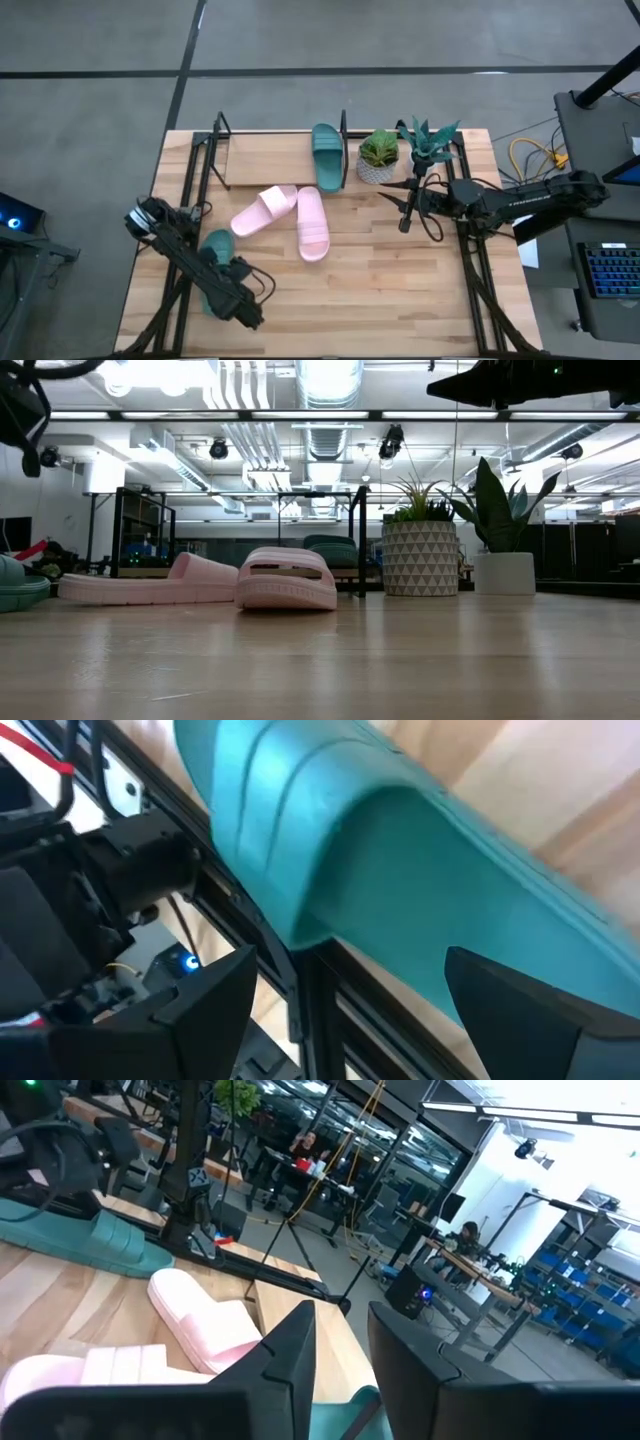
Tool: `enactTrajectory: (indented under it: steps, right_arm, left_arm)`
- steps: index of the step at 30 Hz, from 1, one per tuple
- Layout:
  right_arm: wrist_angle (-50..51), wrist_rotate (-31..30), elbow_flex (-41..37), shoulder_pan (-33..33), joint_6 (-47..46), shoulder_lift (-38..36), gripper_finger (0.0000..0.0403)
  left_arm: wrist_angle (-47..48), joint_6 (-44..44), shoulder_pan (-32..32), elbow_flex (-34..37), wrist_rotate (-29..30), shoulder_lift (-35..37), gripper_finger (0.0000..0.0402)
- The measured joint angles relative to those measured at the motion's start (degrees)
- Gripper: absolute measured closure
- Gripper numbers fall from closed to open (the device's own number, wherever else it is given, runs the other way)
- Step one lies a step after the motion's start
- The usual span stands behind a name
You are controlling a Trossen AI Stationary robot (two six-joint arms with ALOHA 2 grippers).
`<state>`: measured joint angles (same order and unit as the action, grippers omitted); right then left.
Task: Pick and place slides into the shelf
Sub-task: Put the green slide into the shelf
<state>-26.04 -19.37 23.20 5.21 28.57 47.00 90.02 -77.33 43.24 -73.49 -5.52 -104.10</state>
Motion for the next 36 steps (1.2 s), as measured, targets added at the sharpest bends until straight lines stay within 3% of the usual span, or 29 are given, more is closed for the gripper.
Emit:
enactTrajectory:
  steps: [13,24,30,36]
  right_arm:
    - [0.02,0.00,0.00,0.00,0.16,0.00,0.0323]
    - [0.04,-0.03,0.00,0.00,0.46,0.00,0.0330]
    - [0.02,-0.09,0.00,0.00,0.62,0.00,0.0326]
    - [0.04,-0.09,0.00,0.00,0.62,0.02,0.0330]
  left_arm:
    - [0.02,2.72,1.90,7.77,3.53,0.86,0.0095]
    - [0.00,2.76,1.75,11.64,10.20,0.87,0.0103]
    - [-0.12,2.85,1.77,11.69,11.90,0.89,0.0170]
    - [-0.66,2.81,1.75,11.69,14.99,0.93,0.0298]
